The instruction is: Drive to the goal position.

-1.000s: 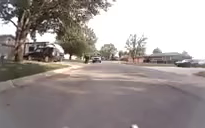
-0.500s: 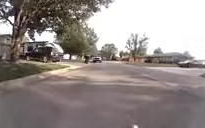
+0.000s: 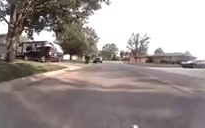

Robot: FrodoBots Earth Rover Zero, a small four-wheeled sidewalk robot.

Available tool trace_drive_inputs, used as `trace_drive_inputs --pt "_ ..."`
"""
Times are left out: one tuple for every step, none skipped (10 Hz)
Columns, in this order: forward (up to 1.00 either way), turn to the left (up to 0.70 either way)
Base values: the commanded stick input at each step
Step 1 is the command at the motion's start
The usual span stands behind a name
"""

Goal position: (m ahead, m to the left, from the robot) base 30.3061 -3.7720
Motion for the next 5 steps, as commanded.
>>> trace_drive_inputs --pt "1.0 0.0" --pt "1.0 0.0" --pt "1.0 0.0" --pt "1.0 0.0" --pt "1.0 0.0"
